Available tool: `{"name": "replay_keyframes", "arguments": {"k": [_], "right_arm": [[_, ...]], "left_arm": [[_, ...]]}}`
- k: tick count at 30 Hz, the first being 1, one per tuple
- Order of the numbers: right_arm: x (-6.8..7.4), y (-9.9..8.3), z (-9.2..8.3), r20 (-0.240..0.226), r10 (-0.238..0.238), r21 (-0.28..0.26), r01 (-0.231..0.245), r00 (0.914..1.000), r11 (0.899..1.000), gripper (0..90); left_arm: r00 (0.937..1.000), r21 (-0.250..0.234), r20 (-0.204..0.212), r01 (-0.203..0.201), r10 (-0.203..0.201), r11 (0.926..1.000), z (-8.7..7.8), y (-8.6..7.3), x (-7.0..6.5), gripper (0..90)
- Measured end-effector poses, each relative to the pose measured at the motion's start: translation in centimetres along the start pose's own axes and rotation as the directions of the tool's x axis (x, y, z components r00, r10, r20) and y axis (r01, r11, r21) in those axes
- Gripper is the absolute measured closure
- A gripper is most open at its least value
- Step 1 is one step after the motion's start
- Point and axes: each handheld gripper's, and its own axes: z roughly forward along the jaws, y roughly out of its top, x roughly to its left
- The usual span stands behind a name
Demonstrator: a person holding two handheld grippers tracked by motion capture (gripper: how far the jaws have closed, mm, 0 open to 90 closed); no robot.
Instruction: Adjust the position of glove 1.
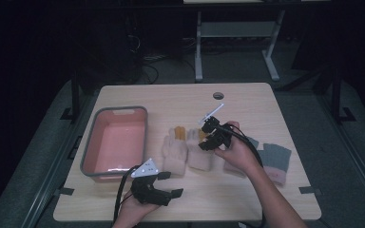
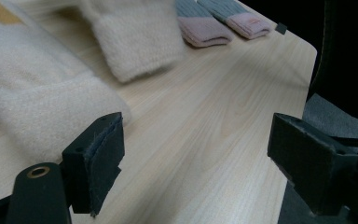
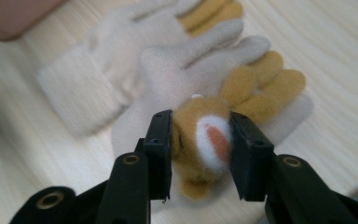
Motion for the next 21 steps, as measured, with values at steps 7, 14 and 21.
{"name": "replay_keyframes", "arguments": {"k": [7,14,21], "right_arm": [[1.5,2.2,-0.9,-0.044,-0.029,-0.044,0.027,0.9986,0.999,62.4],[3.0,4.6,1.0,-0.101,-0.063,-0.027,0.06,0.9929,0.998,62.2],[3.3,5.6,3.4,-0.125,-0.045,0.014,0.047,0.9911,0.999,61.4]], "left_arm": [[1.0,-0.001,0.001,-0.007,0.007,1.0,0.0,0.1,-0.2,18.5],[1.0,-0.017,0.001,-0.006,0.006,0.9998,-0.2,0.2,-0.4,18.5],[1.0,-0.023,-0.005,0.006,-0.006,0.9997,-0.4,0.2,-0.1,18.5]]}}
